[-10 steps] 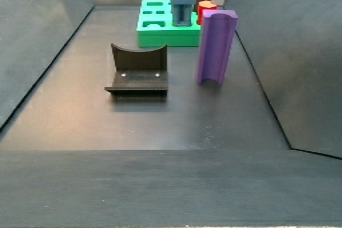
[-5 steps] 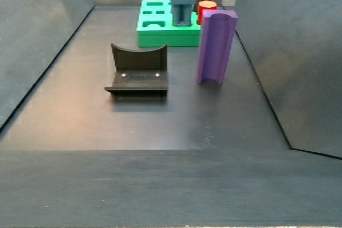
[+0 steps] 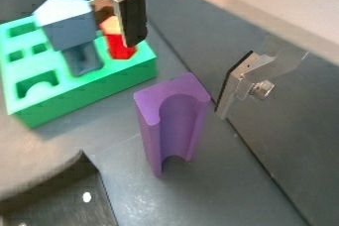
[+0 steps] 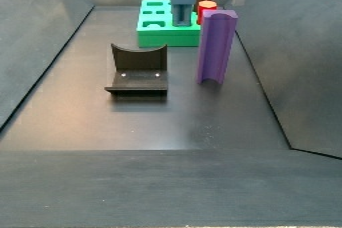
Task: Pick up the arch object. Move up. Rotate the arch object. Move to above the board. Insert the arch object.
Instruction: Rotate the arch object.
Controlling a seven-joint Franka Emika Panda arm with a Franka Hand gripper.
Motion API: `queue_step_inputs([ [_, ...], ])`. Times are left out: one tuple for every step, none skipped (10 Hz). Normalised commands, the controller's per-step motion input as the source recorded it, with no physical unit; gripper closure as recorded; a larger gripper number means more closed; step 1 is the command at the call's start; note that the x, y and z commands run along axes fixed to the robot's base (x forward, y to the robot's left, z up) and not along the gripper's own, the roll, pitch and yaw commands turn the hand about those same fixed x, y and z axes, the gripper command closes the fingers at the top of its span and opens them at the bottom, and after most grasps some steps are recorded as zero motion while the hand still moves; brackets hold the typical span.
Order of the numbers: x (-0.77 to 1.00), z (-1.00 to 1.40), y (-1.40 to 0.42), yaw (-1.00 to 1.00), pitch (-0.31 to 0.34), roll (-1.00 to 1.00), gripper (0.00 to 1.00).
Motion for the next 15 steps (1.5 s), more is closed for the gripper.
queue_step_inputs([
  [0.01, 0.00, 0.00, 1.00, 0.017, 0.00, 0.00],
  [0.01, 0.00, 0.00, 1.00, 0.019, 0.00, 0.00],
  [0.01, 0.00, 0.00, 1.00, 0.020, 0.00, 0.00],
  [0.01, 0.00, 0.00, 1.00, 0.021, 0.00, 0.00],
  [0.01, 0.00, 0.00, 1.00, 0.023, 0.00, 0.00],
  [0.01, 0.00, 0.00, 1.00, 0.025, 0.00, 0.00],
  [0.01, 0.00, 0.00, 1.00, 0.026, 0.00, 0.00],
  [0.01, 0.00, 0.00, 1.00, 0.029, 0.00, 0.00],
  [0.01, 0.00, 0.00, 1.00, 0.031, 0.00, 0.00],
  [0.01, 0.00, 0.00, 1.00, 0.036, 0.00, 0.00],
  [0.01, 0.00, 0.00, 1.00, 0.038, 0.00, 0.00],
  [0.01, 0.00, 0.00, 1.00, 0.045, -0.01, 0.00],
  [0.01, 0.00, 0.00, 1.00, 0.051, -0.01, 0.00],
  [0.01, 0.00, 0.00, 1.00, 0.062, -0.01, 0.00],
  [0.01, 0.01, 0.00, 1.00, 0.075, -0.01, 0.00],
])
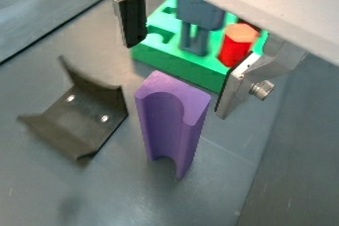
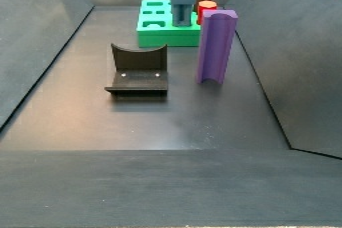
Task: Pick up the arch object. Move up. Rotate the arch object. Move to above the board. Insert the arch object.
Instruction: Rotate the arch object.
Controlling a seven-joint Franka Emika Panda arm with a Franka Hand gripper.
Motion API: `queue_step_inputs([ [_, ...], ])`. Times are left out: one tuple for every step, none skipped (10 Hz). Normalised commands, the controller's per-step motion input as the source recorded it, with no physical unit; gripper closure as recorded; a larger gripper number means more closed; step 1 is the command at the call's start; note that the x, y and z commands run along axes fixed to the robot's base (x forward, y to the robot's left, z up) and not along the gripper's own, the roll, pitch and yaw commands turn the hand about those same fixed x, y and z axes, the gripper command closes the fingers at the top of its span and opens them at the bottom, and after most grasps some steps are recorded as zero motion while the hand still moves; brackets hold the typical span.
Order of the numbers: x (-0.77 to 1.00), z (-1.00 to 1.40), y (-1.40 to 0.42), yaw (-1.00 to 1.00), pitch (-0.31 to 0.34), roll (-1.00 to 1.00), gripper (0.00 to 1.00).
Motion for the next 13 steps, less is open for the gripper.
queue_step_inputs([
  [0.01, 0.01, 0.00, 0.84, 0.087, -0.01, 0.00],
  [0.01, 0.01, 0.00, 0.68, 0.086, -0.01, 0.00],
  [0.02, 0.01, 0.00, 0.46, 0.084, -0.01, 0.00],
  [0.02, 0.01, 0.00, 0.25, 0.082, -0.01, 0.00],
  [0.00, -1.00, 0.00, 0.15, 0.081, -0.01, 0.00],
  [0.01, -1.00, 0.00, 0.10, 0.071, -0.01, 0.00],
  [0.04, -1.00, 0.00, 0.07, 0.011, 0.00, 0.00],
  [0.04, -1.00, 0.00, 0.05, -0.014, 0.00, 0.00],
  [0.03, -0.78, 0.00, 0.05, -0.035, 0.00, 0.00],
  [0.02, -0.68, 0.00, 0.05, -0.043, 0.00, 0.00],
  [0.01, -0.46, 0.00, 0.05, -0.055, 0.00, 0.00],
  [0.01, -0.30, -0.01, 0.05, -0.062, 0.00, 0.00],
  [0.00, 0.00, 0.00, 0.05, -0.060, -0.01, 1.00],
])
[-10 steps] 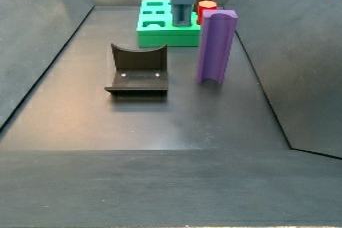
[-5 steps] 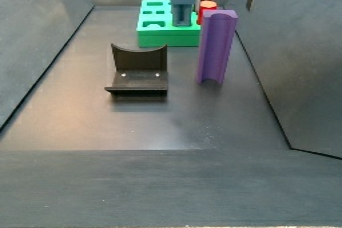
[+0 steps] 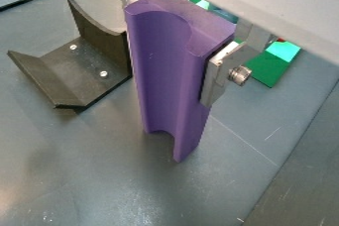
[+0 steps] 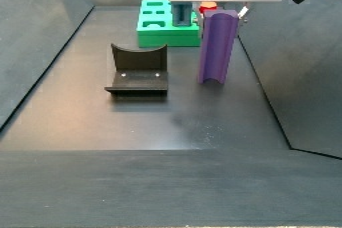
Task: Pick up the arch object. Move up. Rotate the arch object. Move to above the board. Insert the arch object.
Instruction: Move to above the board.
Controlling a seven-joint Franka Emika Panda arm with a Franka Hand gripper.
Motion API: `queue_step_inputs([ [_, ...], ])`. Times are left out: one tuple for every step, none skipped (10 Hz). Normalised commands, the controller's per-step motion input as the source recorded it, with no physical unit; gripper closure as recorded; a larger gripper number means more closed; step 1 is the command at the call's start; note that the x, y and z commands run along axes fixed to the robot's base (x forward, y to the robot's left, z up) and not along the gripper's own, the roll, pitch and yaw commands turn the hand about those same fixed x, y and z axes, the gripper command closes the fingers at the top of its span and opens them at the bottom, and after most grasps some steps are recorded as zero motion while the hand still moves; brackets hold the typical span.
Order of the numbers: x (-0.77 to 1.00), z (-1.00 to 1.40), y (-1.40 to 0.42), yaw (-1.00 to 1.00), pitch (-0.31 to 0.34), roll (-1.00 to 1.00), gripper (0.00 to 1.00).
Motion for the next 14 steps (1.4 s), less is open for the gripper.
queue_step_inputs([
  [-0.21, 1.00, 0.41, 0.19, 0.013, -0.25, 1.00],
  [-0.21, 1.00, 0.40, 0.17, 0.020, -0.25, 1.00],
  [-0.20, 1.00, 0.36, 0.12, 0.010, -0.25, 1.00],
  [-0.18, 1.00, 0.32, 0.05, 0.007, -0.25, 1.00],
  [-0.16, 1.00, 0.31, 0.02, 0.012, -0.24, 1.00],
  [-0.15, 1.00, 0.27, 0.00, 0.010, -0.22, 1.00],
  [-0.14, 1.00, 0.26, -0.01, 0.015, -0.21, 1.00],
  [-0.11, 1.00, 0.23, -0.01, 0.024, -0.17, 1.00],
  [-0.10, 1.00, 0.21, -0.01, 0.030, -0.16, 1.00],
  [-0.06, 0.93, 0.16, -0.01, 0.050, -0.14, 1.00],
  [-0.03, 0.75, 0.12, -0.02, 0.062, -0.12, 1.00],
  [-0.01, 0.52, 0.07, -0.02, 0.068, -0.10, 1.00],
  [0.00, 0.41, 0.05, -0.02, 0.070, -0.09, 1.00],
  [0.00, 0.19, 0.04, -0.02, 0.071, -0.07, 1.00],
])
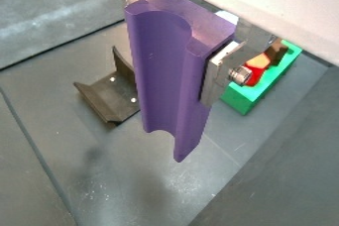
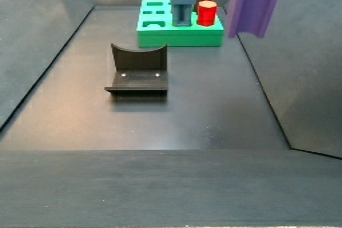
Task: Pick up the arch object. Move up. Rotate the arch object. Move to above the board. Insert the arch object.
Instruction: Move to above the board.
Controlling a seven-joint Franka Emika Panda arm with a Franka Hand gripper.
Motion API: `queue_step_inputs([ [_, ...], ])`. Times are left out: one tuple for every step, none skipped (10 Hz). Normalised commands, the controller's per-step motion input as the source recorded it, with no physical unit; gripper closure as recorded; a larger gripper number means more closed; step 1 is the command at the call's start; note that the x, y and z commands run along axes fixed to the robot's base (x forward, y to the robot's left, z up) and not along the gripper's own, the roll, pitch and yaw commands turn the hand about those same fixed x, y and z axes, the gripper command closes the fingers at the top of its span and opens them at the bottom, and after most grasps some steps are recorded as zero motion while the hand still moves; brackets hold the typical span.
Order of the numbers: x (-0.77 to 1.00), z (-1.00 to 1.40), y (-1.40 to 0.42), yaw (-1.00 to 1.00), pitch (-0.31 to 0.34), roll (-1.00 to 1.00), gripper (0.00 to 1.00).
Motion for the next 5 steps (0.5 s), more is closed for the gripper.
queue_step_inputs([
  [0.26, 0.19, -1.00, -0.38, 0.244, 0.27, 1.00],
  [0.27, 0.18, -1.00, -0.35, 0.234, 0.28, 1.00],
  [0.27, 0.19, -1.00, -0.17, 0.208, 0.22, 1.00],
  [0.28, 0.19, -1.00, -0.08, 0.166, 0.12, 1.00],
  [0.28, 0.19, -1.00, -0.04, 0.141, 0.07, 1.00],
])
